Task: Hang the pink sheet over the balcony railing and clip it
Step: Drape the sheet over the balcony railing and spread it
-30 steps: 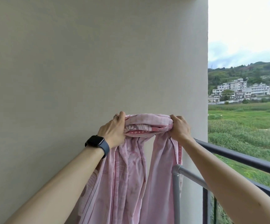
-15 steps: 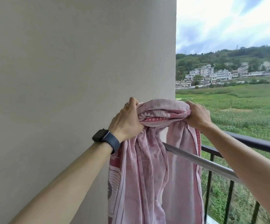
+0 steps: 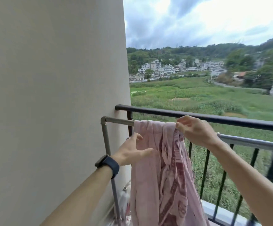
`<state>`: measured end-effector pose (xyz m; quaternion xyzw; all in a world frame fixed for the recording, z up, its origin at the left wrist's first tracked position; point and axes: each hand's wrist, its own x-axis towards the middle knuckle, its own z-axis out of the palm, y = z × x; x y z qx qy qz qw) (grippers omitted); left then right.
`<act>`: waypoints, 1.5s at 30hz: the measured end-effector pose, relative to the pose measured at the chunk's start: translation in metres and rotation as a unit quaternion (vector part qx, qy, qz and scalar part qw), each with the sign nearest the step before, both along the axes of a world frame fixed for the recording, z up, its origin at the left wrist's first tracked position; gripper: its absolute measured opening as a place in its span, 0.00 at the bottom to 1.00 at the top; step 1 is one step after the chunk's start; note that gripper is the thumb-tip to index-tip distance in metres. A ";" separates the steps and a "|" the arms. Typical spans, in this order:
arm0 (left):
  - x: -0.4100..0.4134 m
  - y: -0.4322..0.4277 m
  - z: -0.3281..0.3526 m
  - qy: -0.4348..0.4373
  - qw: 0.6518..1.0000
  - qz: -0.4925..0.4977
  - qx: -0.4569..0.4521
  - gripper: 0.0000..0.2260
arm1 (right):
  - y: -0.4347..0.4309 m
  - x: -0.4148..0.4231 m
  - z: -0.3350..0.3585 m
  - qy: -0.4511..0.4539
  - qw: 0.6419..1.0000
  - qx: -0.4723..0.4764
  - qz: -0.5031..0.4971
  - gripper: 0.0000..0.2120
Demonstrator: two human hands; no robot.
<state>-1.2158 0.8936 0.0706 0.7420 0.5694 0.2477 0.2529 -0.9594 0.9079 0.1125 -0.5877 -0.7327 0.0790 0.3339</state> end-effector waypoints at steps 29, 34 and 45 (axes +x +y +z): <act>-0.030 0.040 -0.020 -0.329 0.934 0.077 -0.116 0.04 | -0.016 -0.049 -0.077 0.359 0.927 -0.103 -0.022 0.06; -0.029 0.056 -0.015 -0.446 0.873 0.012 -0.198 0.10 | -0.026 -0.045 -0.065 0.298 0.949 -0.052 -0.089 0.07; -0.068 0.095 0.044 -0.358 0.930 0.077 0.019 0.06 | -0.046 -0.009 -0.007 0.200 0.921 0.090 -0.322 0.11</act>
